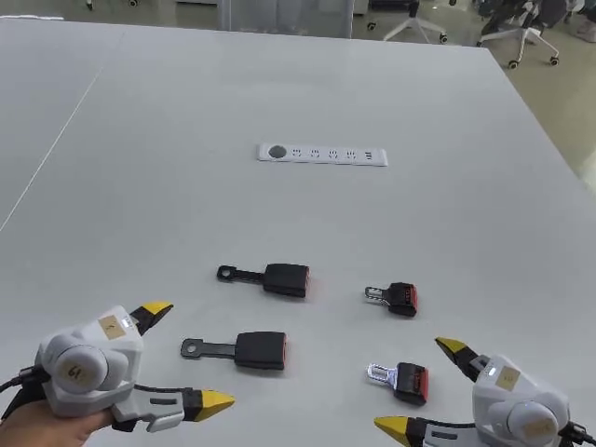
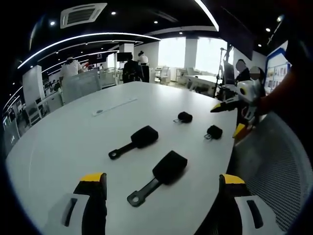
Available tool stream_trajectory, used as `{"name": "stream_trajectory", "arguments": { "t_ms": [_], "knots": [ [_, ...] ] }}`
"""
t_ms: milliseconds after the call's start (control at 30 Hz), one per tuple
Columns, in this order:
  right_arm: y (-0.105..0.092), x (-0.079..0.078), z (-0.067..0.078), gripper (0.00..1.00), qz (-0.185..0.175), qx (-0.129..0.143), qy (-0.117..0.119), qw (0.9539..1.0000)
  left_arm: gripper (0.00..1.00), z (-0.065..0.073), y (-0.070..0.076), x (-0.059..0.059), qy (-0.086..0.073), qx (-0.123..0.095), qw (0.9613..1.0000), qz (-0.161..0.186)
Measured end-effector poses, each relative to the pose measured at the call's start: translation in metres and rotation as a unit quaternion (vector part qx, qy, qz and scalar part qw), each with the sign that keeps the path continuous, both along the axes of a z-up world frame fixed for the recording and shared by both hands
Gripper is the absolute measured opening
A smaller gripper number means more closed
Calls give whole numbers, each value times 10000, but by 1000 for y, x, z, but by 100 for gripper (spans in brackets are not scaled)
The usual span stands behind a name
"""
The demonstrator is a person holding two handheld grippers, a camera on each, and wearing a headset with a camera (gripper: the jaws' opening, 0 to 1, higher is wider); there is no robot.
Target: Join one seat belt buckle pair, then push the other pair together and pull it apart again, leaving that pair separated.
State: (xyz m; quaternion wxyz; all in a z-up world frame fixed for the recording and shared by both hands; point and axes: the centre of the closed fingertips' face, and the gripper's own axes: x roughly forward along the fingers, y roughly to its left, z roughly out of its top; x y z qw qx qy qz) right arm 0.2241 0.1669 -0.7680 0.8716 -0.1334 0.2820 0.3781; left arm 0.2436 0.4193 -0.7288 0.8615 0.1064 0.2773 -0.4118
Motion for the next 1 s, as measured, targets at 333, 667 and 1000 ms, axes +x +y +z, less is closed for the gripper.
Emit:
{"name": "stream_trajectory", "arguments": {
  "t_ms": [333, 667, 1000],
  "knots": [
    [-1, 0, -2, 91, 7, -13, 44, 10000, 98, 0, 0, 2, 1, 18, 10000, -5],
    [-4, -1, -4, 89, 26, -70, 80, 9999, 97, -2, -1, 2, -2, 56, 10000, -55],
    [-8, -1, -8, 88, 44, -100, 136, 9998, 96, -2, -3, 4, -1, 92, 9999, -121]
  ]
}}
